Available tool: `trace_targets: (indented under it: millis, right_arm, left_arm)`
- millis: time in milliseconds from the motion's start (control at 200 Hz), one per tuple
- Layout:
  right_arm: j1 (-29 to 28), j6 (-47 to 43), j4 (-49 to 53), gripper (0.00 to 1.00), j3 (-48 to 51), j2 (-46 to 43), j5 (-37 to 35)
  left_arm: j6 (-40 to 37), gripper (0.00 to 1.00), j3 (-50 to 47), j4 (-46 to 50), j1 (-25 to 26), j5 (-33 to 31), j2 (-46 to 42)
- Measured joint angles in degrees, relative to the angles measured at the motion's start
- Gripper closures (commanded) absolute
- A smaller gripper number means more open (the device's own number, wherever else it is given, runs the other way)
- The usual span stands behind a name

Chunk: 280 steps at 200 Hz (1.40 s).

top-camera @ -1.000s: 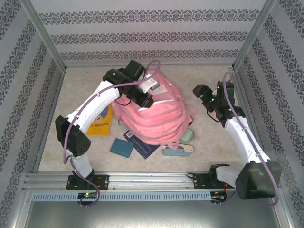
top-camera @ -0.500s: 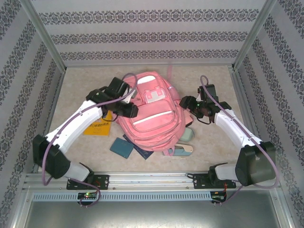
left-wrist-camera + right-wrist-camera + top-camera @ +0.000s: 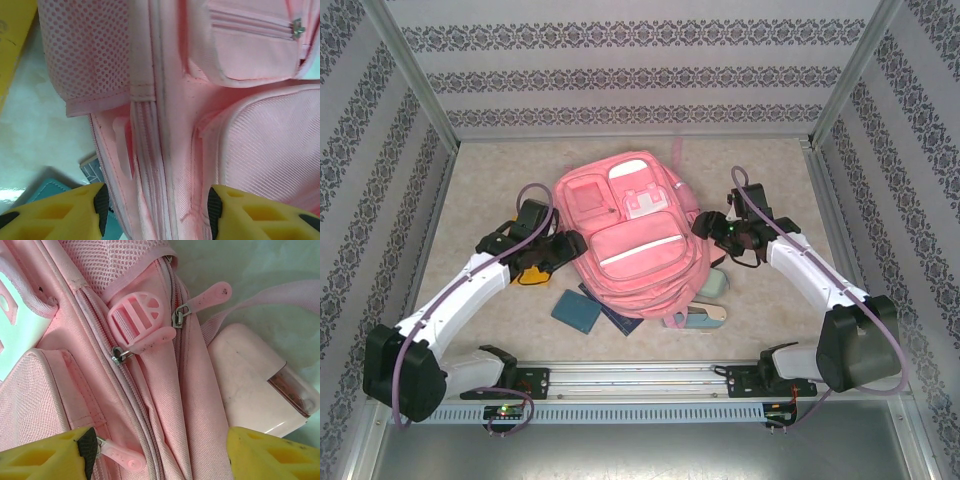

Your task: Pack the student bag

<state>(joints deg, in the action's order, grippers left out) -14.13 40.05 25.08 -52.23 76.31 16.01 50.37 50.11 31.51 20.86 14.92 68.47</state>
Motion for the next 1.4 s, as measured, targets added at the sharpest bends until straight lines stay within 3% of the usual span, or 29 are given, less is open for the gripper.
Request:
trace_targets:
  millis: [180, 280, 365, 430, 555, 739, 874, 1059, 1209, 1399]
  right_arm:
    - [0.0, 0.0, -0.9, 0.26, 0.6, 1.4, 1.3]
    - [0.0, 0.3, -2.1, 0.29, 1.7, 2.4, 2.0]
    - [0.0, 0.7, -3.1, 0.38, 2.3, 3.8, 3.1]
    - [0.0, 1.1, -4.6, 0.51, 2.4, 5.3, 4.5]
    - [0.0, 1.7, -6.8, 0.76, 2.6, 6.3, 6.5]
    - [-0.4, 3.0, -7.3, 0.96, 2.6, 4.0, 6.3]
    - [-1.9, 4.0, -6.1, 0.97, 1.5, 1.9, 5.7]
    - [-8.4, 8.0, -5.6, 0.93, -0.1, -0.2, 5.0]
    - [-15.9, 11.6, -5.6, 0.86, -1.9, -0.6, 2.5]
    - [-27.0, 14.7, -8.6, 0.72, -6.6, 3.5, 0.1]
  left_arm:
    - [2.3, 0.46, -3.5, -8.1, 0.0, 0.7, 2.5]
    - [3.1, 0.54, -4.7, -11.5, 0.0, 0.6, 4.3]
    - [3.7, 0.74, -5.1, -13.7, -0.2, 0.6, 6.1]
    - [4.3, 0.87, -5.3, -15.2, -0.3, 0.7, 7.4]
    - [5.0, 1.0, -5.1, -16.7, -0.4, 0.5, 8.1]
    - [3.6, 1.0, 0.1, -13.3, -0.8, -1.0, 8.1]
    - [1.2, 1.0, 6.8, -9.6, -2.2, -1.7, 8.2]
    - [-1.9, 1.0, 16.3, -5.2, -7.2, -2.1, 10.9]
    - [-4.2, 0.71, 23.6, -1.4, -10.7, -3.5, 15.7]
    - [-4.7, 0.62, 33.4, 6.1, -14.6, -9.8, 21.6]
